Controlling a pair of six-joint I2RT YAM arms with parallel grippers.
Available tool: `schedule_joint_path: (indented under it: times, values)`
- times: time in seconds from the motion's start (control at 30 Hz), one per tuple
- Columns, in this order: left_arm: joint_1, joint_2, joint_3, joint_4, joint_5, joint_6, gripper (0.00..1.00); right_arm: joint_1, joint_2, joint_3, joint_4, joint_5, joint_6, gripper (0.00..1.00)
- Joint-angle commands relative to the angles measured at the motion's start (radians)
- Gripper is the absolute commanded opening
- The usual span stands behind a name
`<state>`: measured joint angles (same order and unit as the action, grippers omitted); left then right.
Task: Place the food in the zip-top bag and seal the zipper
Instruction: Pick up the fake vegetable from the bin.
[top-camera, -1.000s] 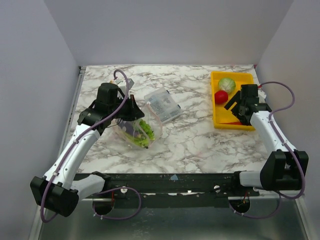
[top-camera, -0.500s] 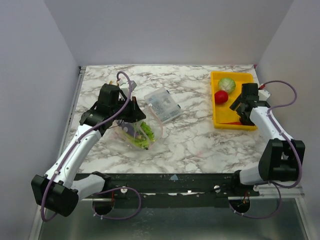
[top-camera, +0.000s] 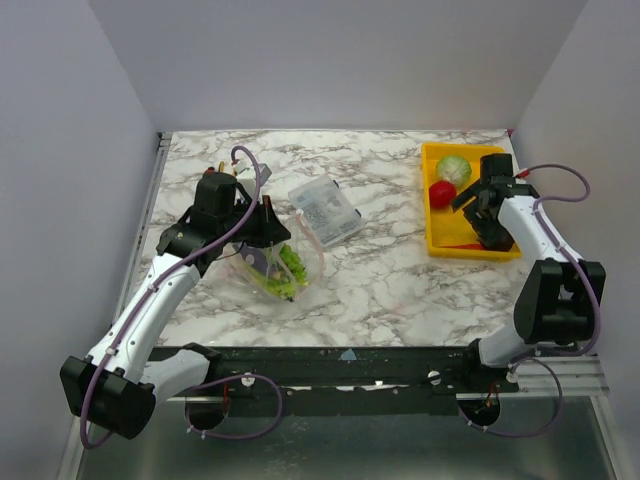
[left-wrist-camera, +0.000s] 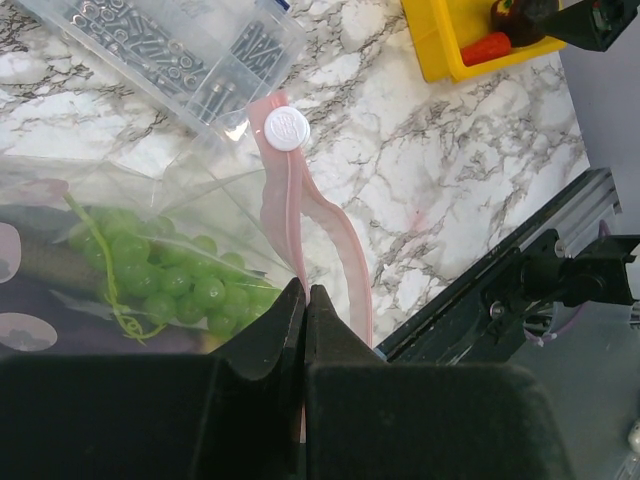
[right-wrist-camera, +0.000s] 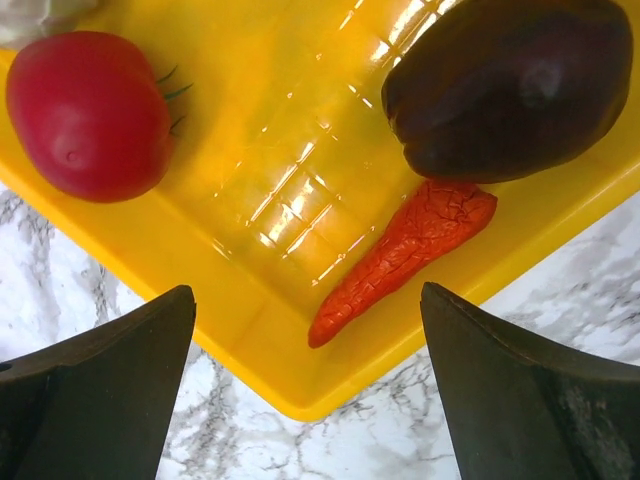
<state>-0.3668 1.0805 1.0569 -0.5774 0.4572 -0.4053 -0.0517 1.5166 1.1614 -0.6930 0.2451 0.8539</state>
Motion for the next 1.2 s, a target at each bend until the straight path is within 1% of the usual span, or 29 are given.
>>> schedule_joint_path:
  times: [0.0, 0.07, 0.23, 0.3, 0.43, 0.57, 0.7, 0.83, 0.97, 1.17]
  values:
    - [-0.005, -0.030, -0.001, 0.044, 0.039, 0.008, 0.00, 0.000, 0.096, 0.070, -0.128, 0.051, 0.163, 0.96]
    - [-0.004, -0.034, -0.001, 0.043, 0.029, 0.011, 0.00, 0.000, 0.159, 0.106, -0.175, 0.066, 0.200, 0.94]
    - [-0.004, -0.035, -0.003, 0.041, 0.024, 0.013, 0.00, 0.001, 0.356, 0.247, -0.362, 0.078, 0.250, 0.89]
    - [-0.004, -0.035, -0.003, 0.041, 0.021, 0.014, 0.00, 0.001, 0.395, 0.257, -0.378, 0.065, 0.249, 0.87]
    - [-0.004, -0.034, -0.001, 0.038, 0.016, 0.016, 0.00, 0.000, 0.398, 0.178, -0.315, 0.036, 0.274, 0.86]
    - [-0.004, -0.030, -0.002, 0.038, 0.015, 0.016, 0.00, 0.000, 0.421, 0.136, -0.250, 0.025, 0.295, 0.83]
    - [-0.004, -0.030, -0.004, 0.040, 0.015, 0.016, 0.00, 0.000, 0.469, 0.152, -0.218, 0.040, 0.304, 0.79]
    - [-0.004, -0.027, 0.000, 0.035, 0.005, 0.019, 0.00, 0.001, 0.477, 0.162, -0.155, 0.032, 0.283, 0.73]
    - [-0.002, -0.023, -0.002, 0.035, 0.007, 0.019, 0.00, 0.001, 0.458, 0.220, -0.141, 0.009, 0.234, 0.72]
    - [-0.002, -0.022, 0.000, 0.035, 0.012, 0.019, 0.00, 0.001, 0.325, 0.269, -0.166, 0.060, 0.174, 0.77]
